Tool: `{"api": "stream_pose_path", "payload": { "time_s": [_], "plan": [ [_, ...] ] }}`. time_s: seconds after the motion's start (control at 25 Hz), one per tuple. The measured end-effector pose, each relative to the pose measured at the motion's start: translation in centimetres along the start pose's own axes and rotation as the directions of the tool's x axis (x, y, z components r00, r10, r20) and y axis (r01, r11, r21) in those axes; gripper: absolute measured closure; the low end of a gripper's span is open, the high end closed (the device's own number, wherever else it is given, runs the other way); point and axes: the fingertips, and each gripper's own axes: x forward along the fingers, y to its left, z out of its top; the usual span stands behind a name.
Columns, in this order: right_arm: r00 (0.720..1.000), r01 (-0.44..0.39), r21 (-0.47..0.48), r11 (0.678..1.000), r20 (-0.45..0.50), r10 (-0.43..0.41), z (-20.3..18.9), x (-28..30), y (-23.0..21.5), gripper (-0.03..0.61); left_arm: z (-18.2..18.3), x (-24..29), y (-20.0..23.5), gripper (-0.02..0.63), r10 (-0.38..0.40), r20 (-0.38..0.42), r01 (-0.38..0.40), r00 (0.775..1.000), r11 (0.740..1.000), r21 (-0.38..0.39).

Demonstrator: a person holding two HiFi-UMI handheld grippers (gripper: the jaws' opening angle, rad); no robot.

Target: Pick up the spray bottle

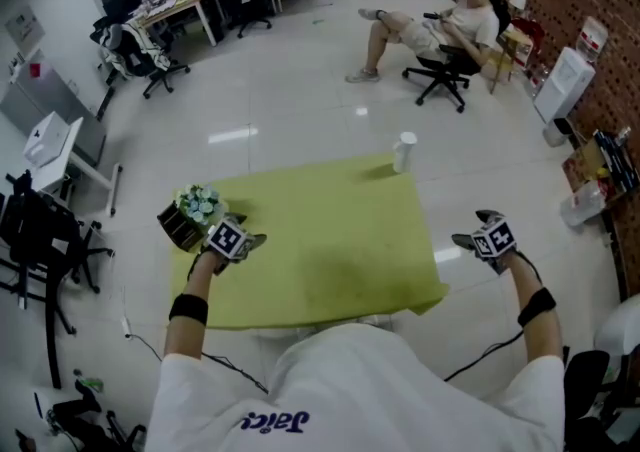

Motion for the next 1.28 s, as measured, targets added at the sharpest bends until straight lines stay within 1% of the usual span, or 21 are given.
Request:
{"api": "stream_pose_path", "payload": {
  "time_s": [0.12,0.24,0.36,0.48,0.56,0.72,0.8,0.88,1.0,1.08,1.2,1.28],
  "plan": [
    [1.000,0.004,-0.008,1.000,0.015,-0.004,0.2,0.2,-0.2,0.123,0.2,0.0,0.3,0.278,-0.010,0.025,0.010,1.000,1.000,0.005],
    [1.000,-0.010,-0.023,1.000,0.022,0.010,0.5,0.4,0.6,0.123,0.0,-0.7,1.6,0.278,0.001,0.057,-0.002,0.998,1.000,0.012],
    [0.999,0.007,-0.056,0.998,0.033,-0.005,0.3,-0.4,0.6,0.123,0.2,-0.8,2.5,0.278,0.021,0.088,-0.026,0.996,0.998,0.050],
    [0.997,0.024,-0.041,0.999,0.078,-0.021,-0.2,-1.5,-0.2,0.123,0.6,-0.1,3.0,0.278,0.025,0.110,-0.034,0.994,0.996,0.081],
    [0.994,0.025,-0.018,1.000,0.107,-0.023,-0.6,-2.4,-0.8,0.123,1.6,0.3,2.7,0.278,0.005,0.138,-0.017,0.990,0.996,0.089],
    [0.981,-0.003,0.040,0.999,0.196,-0.005,-0.9,-4.8,-1.2,0.123,4.8,1.5,1.4,0.278,-0.070,0.193,0.052,0.979,0.994,0.094],
    [0.973,-0.005,0.058,0.998,0.232,-0.009,-1.2,-6.1,-1.2,0.123,6.7,2.0,0.7,0.278,-0.101,0.229,0.078,0.968,0.991,0.109],
    [0.968,0.016,0.055,0.998,0.250,-0.029,-1.7,-7.5,-1.2,0.123,8.9,2.4,0.0,0.278,-0.126,0.275,0.091,0.953,0.987,0.136],
    [0.964,0.049,0.057,0.997,0.260,-0.062,-2.9,-9.4,-1.2,0.123,12.4,3.0,-1.0,0.278,-0.155,0.333,0.100,0.930,0.979,0.176],
    [0.963,0.068,0.063,0.996,0.257,-0.082,-4.1,-10.8,-1.1,0.123,14.6,3.3,-2.1,0.278,-0.189,0.361,0.124,0.913,0.973,0.195],
    [0.961,0.100,0.079,0.992,0.251,-0.117,-5.7,-13.0,-1.3,0.123,18.3,3.1,-4.3,0.278,-0.262,0.412,0.184,0.873,0.958,0.219],
    [0.959,0.117,0.094,0.989,0.248,-0.137,-6.9,-14.2,-1.5,0.123,20.4,3.0,-5.5,0.278,-0.295,0.436,0.205,0.850,0.948,0.242]
  ]
}}
